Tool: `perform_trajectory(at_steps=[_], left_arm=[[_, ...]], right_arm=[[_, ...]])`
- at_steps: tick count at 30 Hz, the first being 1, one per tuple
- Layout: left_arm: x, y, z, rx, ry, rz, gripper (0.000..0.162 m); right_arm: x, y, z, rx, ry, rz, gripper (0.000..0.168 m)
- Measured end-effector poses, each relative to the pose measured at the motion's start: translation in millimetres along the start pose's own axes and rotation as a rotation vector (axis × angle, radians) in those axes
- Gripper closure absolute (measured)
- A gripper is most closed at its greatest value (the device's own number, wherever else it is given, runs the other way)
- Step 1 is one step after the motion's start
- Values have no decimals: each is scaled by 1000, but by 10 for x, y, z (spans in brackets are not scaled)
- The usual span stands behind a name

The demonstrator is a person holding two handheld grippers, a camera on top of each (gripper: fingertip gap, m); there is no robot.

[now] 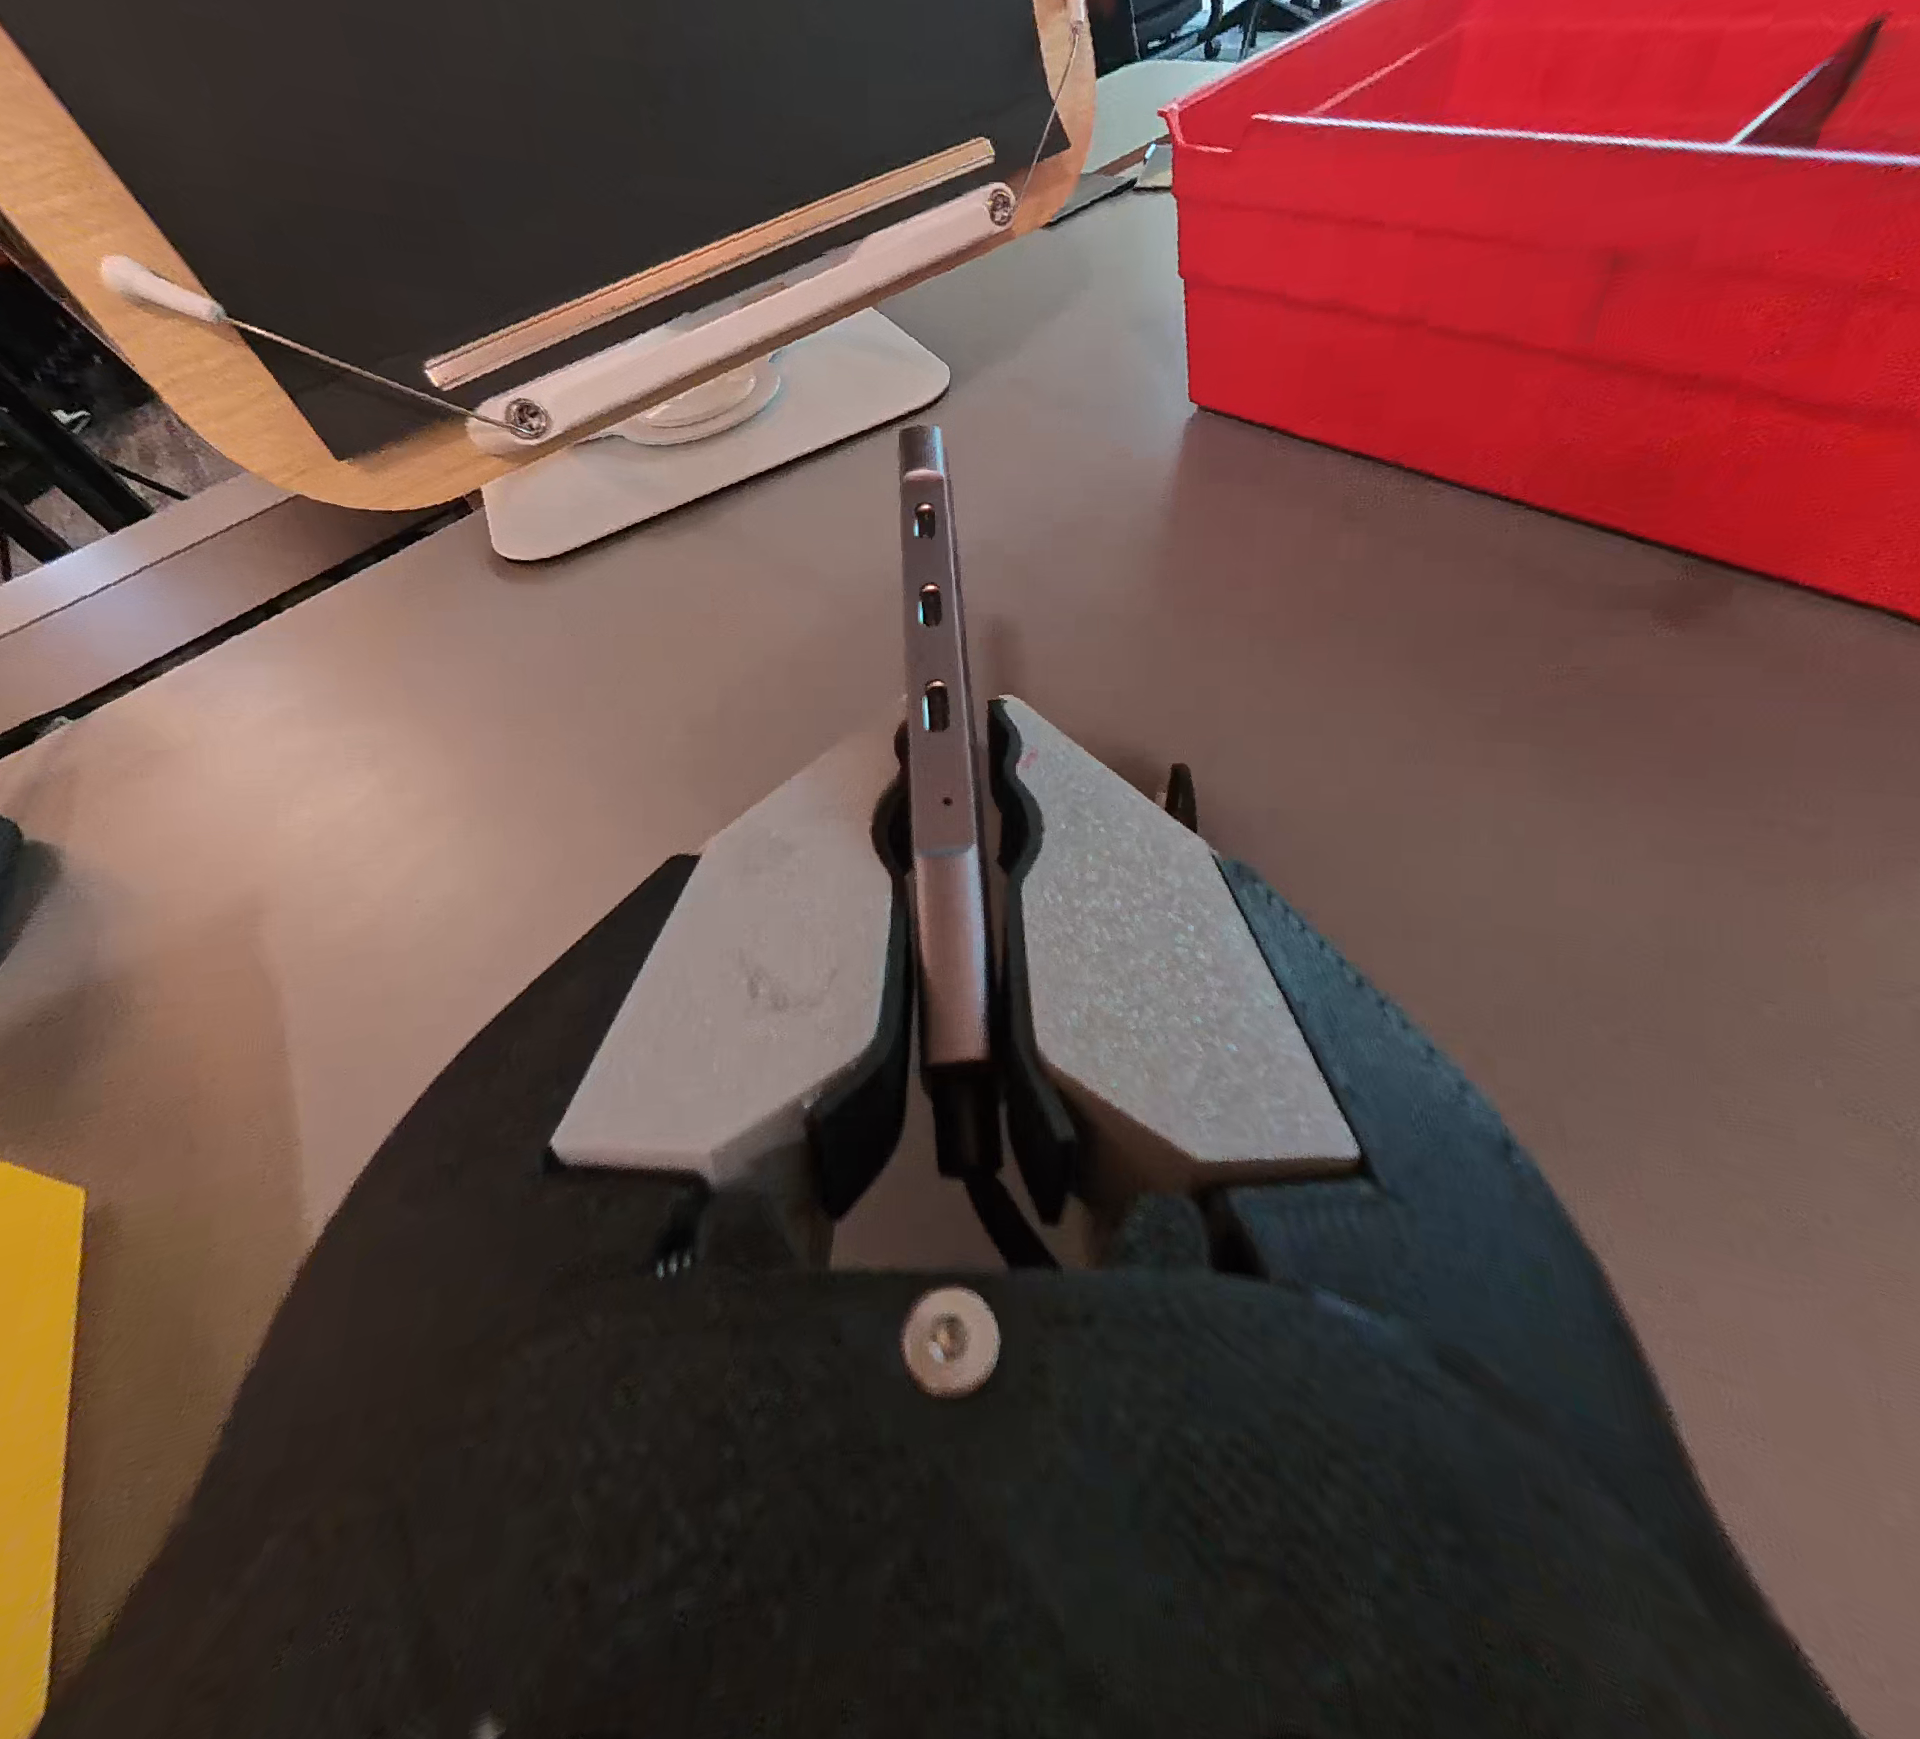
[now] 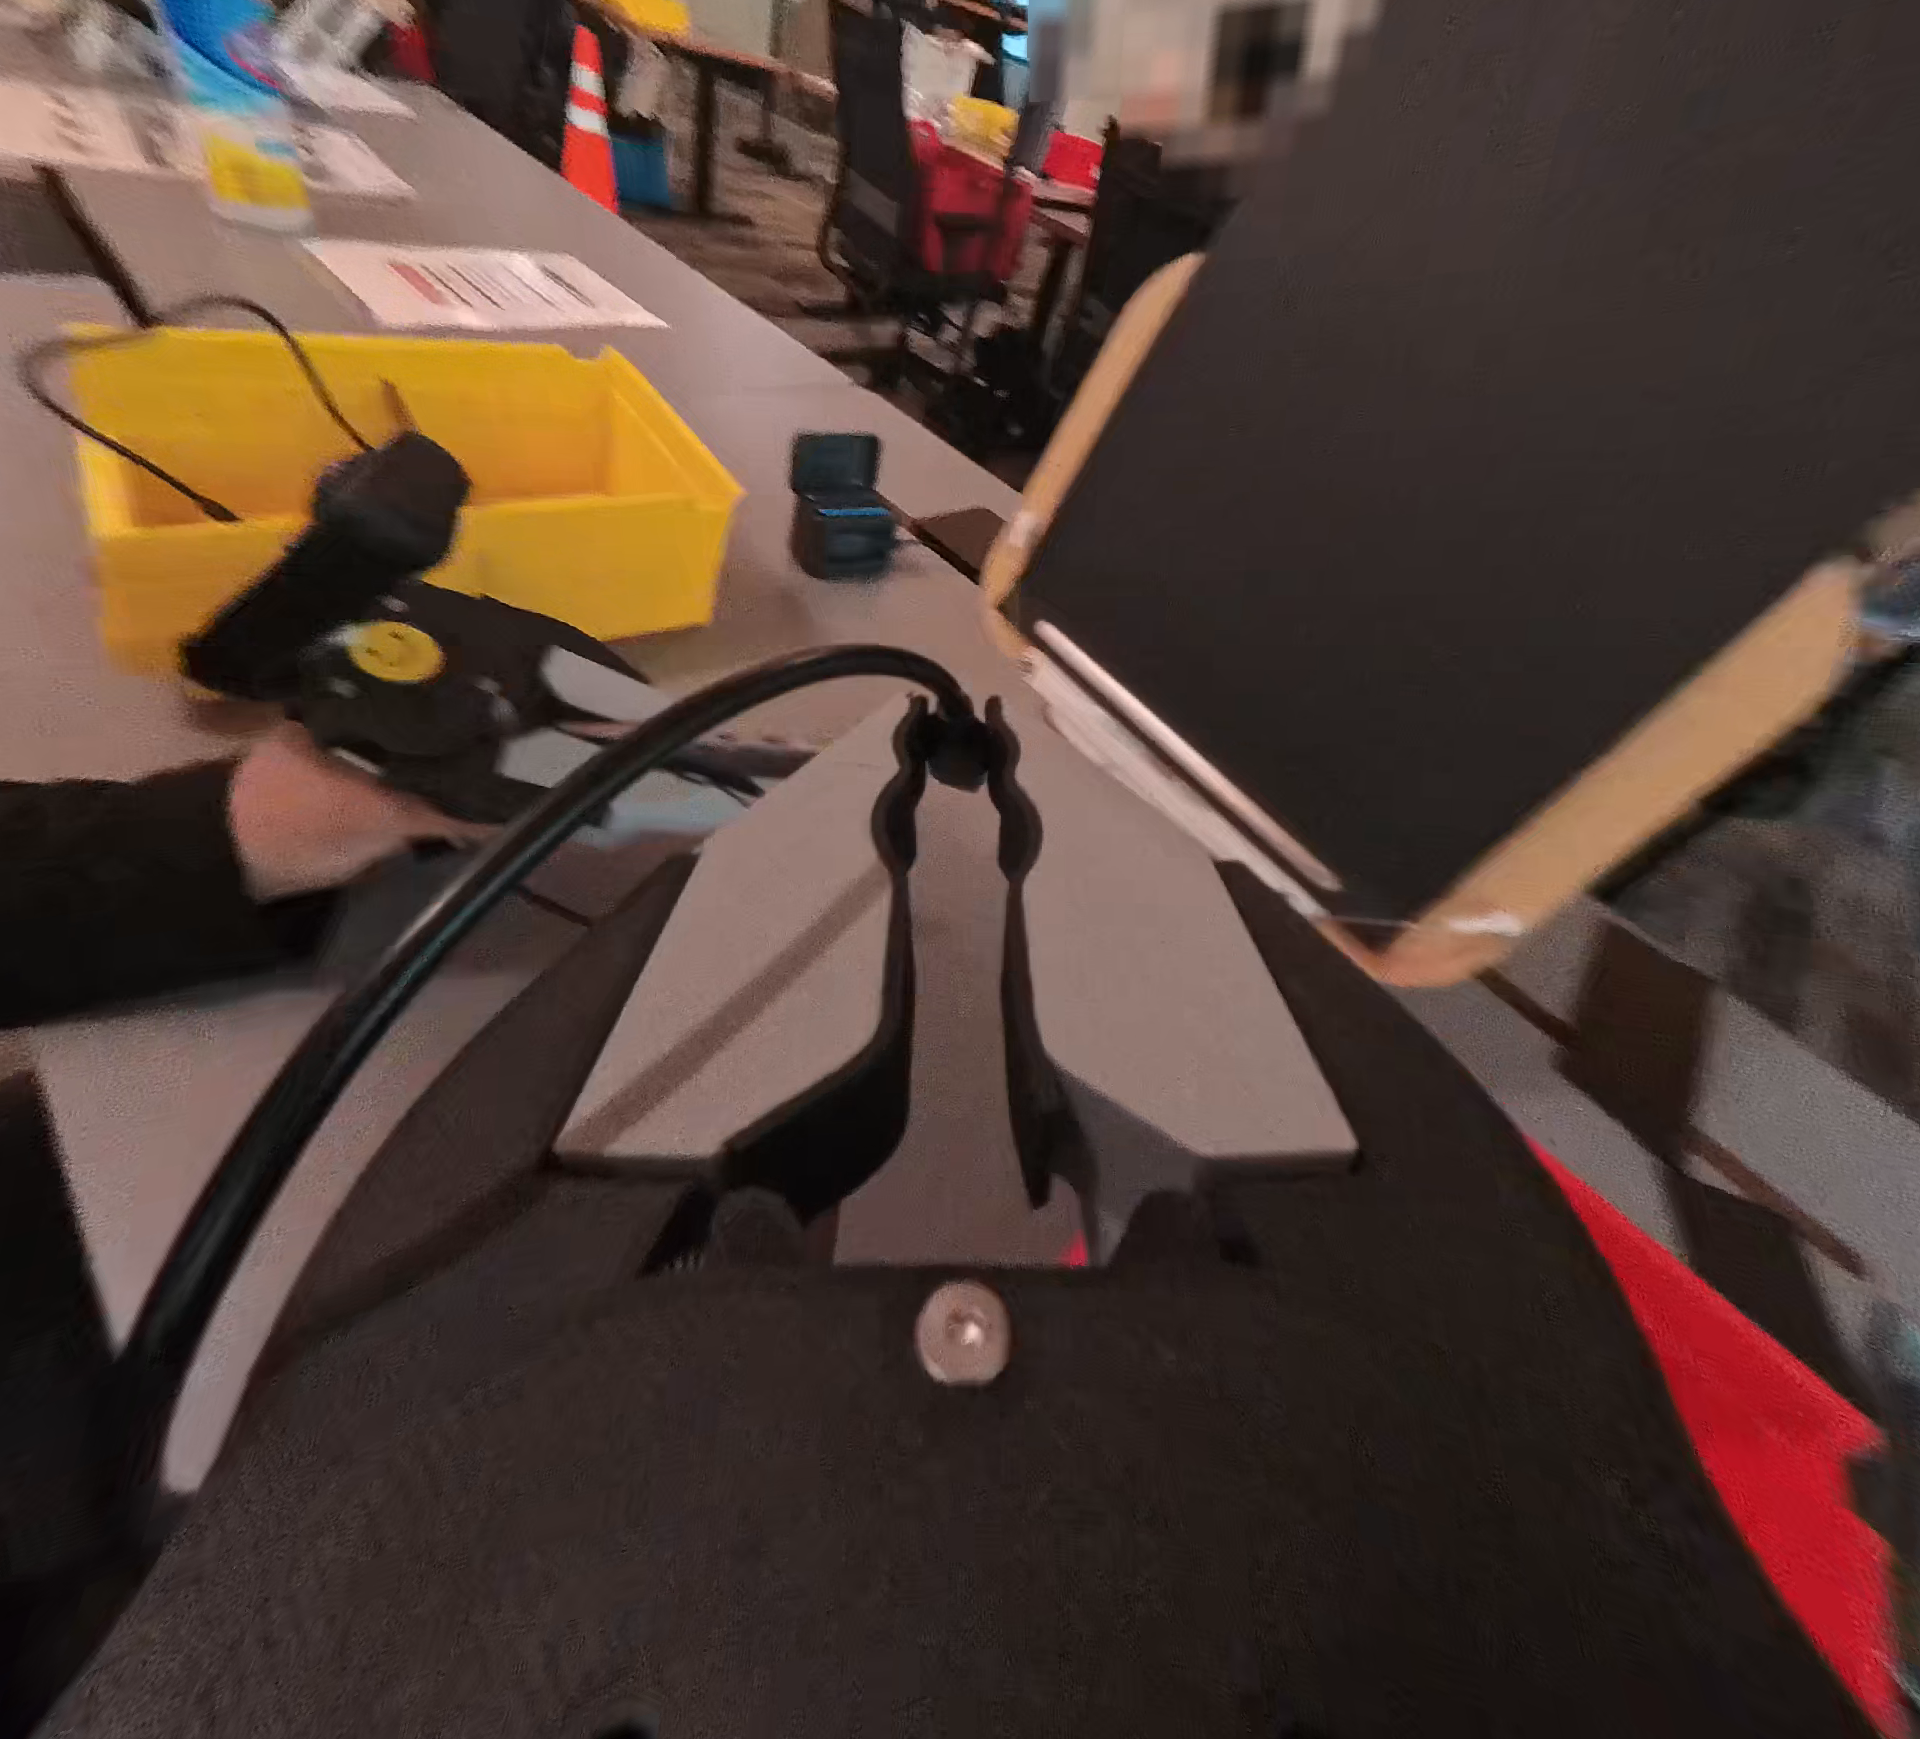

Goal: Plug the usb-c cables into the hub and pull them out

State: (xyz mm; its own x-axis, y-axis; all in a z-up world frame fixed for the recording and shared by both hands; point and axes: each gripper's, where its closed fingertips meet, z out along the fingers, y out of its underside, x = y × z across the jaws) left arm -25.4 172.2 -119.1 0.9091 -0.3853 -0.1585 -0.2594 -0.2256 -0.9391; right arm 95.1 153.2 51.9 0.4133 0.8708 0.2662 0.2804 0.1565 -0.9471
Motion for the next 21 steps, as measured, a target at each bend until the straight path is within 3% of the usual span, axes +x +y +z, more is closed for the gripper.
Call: perform_trajectory(at_steps=[3,6,13,16,21], left_arm=[[20,-8,9,1,7,1,152],[49,1,21,-7,8,22,151],[64,6,36,-7,-5,57,151],[54,-20,19,7,-27,88,151],[107,-6,44,-5,-22,129,151]], right_arm=[[562,295,-303,-180,160,-143,160],[1011,803,-557,-450,287,-314,161],[1309,1970,-1080,-1087,211,-553,165],[1280,2151,-1213,-1175,146,-647,163],[1308,2281,-1367,-1282,119,-752,142]])
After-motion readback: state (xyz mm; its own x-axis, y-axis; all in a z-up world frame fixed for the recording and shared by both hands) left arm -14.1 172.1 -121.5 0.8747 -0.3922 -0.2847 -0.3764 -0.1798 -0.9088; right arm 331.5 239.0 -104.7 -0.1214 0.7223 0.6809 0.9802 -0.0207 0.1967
